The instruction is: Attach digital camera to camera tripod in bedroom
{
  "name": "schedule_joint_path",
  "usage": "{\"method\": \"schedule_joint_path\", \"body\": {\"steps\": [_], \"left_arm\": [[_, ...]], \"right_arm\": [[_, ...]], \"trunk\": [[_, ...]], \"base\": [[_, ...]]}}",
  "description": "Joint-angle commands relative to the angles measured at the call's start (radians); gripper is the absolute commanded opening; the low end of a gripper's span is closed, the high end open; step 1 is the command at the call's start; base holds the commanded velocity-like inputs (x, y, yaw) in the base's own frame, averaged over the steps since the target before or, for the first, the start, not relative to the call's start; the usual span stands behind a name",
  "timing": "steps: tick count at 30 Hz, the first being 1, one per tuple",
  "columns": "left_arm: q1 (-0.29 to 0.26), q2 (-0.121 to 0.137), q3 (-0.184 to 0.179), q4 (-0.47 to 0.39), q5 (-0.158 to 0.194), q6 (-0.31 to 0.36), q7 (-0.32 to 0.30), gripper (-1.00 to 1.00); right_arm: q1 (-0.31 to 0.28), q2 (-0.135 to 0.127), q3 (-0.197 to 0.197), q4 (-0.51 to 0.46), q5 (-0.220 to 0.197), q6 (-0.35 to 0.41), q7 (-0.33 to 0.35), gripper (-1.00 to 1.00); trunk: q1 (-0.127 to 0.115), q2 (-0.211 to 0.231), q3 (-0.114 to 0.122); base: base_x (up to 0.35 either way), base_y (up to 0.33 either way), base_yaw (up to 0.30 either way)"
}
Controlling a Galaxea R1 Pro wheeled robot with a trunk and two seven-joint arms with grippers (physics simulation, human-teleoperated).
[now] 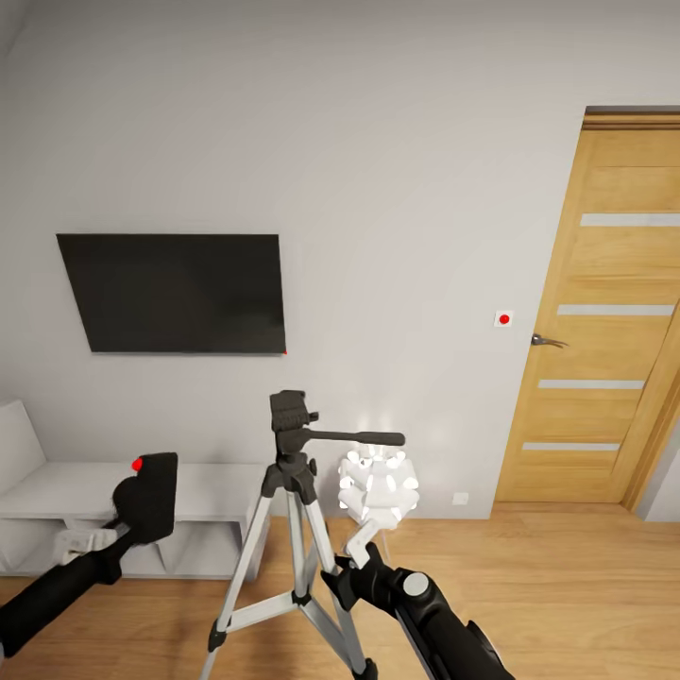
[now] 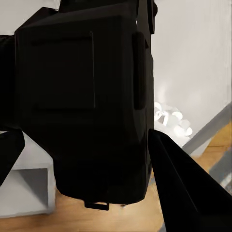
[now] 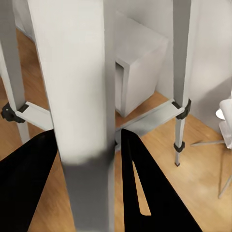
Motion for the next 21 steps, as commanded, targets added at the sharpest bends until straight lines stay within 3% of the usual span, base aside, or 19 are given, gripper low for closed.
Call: {"method": "schedule_joint_path", "body": {"steps": [1, 2, 5, 11, 12, 14, 21], "left_arm": [[0.001, 0.001, 0.001, -0.006, 0.008, 0.007, -0.025, -1.0], [0.004, 0.001, 0.003, -0.025, 0.005, 0.001, -0.073, -1.0], [0.006, 0.003, 0.005, -0.055, -0.017, -0.006, -0.144, -1.0], [-0.006, 0.038, 0.004, -0.118, -0.157, 0.036, -0.233, -1.0], [-0.026, 0.056, 0.004, -0.148, -0.189, 0.065, -0.27, -1.0], [-0.061, 0.083, 0.005, -0.169, -0.209, 0.095, -0.322, -1.0], [-0.255, 0.219, 0.001, -0.196, -0.239, 0.213, -0.522, -1.0]], "right_arm": [[0.0, 0.0, 0.001, -0.001, 0.006, 0.004, 0.004, -1.0], [0.0, 0.0, 0.003, -0.001, 0.006, 0.003, 0.003, -1.0], [0.0, 0.001, 0.005, -0.001, 0.006, 0.002, 0.002, -1.0], [0.0, 0.001, 0.006, -0.001, 0.006, 0.001, 0.001, -1.0], [0.0, 0.001, 0.007, -0.001, 0.007, 0.001, 0.001, -1.0], [0.0, 0.001, 0.007, -0.001, 0.006, 0.001, 0.001, -1.0], [0.001, 0.001, 0.007, -0.001, 0.007, 0.001, 0.001, -1.0]], "trunk": [[0.0, -0.001, -0.001], [0.0, -0.001, -0.001], [0.0, -0.001, -0.001], [0.0, -0.001, -0.001], [0.0, -0.001, -0.001], [0.0, -0.001, -0.001], [0.0, -0.001, -0.001]], "base": [[0.0, 0.0, 0.0], [0.0, 0.0, 0.0], [0.0, 0.0, 0.0], [0.0, 0.0, 0.0], [0.0, 0.0, 0.0], [0.0, 0.0, 0.0], [0.0, 0.0, 0.0]]}}
